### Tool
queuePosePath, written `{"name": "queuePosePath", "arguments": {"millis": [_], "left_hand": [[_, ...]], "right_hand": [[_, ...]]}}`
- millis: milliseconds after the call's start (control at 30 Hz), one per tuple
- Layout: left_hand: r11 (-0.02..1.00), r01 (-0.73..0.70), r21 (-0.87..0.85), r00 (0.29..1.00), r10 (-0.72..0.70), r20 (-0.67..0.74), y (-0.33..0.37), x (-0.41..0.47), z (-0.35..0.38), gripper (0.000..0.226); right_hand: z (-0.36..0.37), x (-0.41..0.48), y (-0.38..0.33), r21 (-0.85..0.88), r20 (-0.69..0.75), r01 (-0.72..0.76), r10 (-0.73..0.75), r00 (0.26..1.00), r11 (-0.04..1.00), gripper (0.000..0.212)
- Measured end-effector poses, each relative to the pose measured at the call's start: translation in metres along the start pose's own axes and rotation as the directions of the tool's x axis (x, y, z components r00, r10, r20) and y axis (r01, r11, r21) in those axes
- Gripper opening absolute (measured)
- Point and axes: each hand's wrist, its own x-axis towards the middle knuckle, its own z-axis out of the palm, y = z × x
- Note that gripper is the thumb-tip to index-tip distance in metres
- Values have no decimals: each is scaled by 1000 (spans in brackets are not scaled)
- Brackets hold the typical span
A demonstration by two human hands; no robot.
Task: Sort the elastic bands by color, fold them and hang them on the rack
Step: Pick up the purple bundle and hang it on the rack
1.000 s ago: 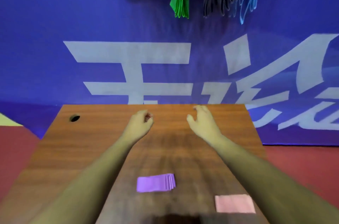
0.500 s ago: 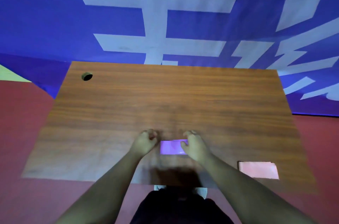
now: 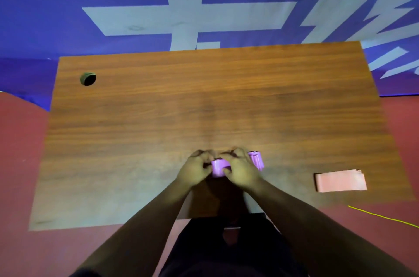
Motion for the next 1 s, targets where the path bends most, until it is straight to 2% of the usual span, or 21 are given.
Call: {"name": "queuePosePath", "arguments": {"millis": [100, 367, 500, 667, 767, 833, 933, 1000], "left_hand": [[995, -98, -2, 994, 98, 37, -2, 4, 0, 40], [984, -86, 155, 989, 66, 131, -4, 19, 6, 51], [971, -119, 206, 979, 80, 189, -5, 21, 8, 57], [987, -144, 67, 977, 131, 170, -4, 18, 6, 54], [983, -92, -159, 981, 116, 154, 23, 8, -11, 43], [956, -77, -284, 974, 133, 184, 46, 4, -27, 47], [939, -184, -291, 954, 242, 178, 77, 0, -52, 47], [928, -261, -265, 942, 304, 139, 98, -2, -68, 38]], "right_hand": [[2, 3, 0, 28, 9, -21, 21, 1000, 999, 52], [2, 2, 5, 26, -15, 1, 0, 1000, 1000, 42], [-3, 4, 8, 11, -25, 30, -30, 999, 999, 25], [-37, 5, 0, -3, 46, 129, -129, 991, 992, 14], [-72, 1, -4, 125, 100, 149, -162, 982, 981, 14], [-101, -2, -9, 157, 115, 192, -211, 971, 969, 21], [-149, -11, -23, 189, 149, 242, -271, 951, 952, 21], [-177, -16, -30, 169, 138, 309, -333, 933, 936, 18]]}}
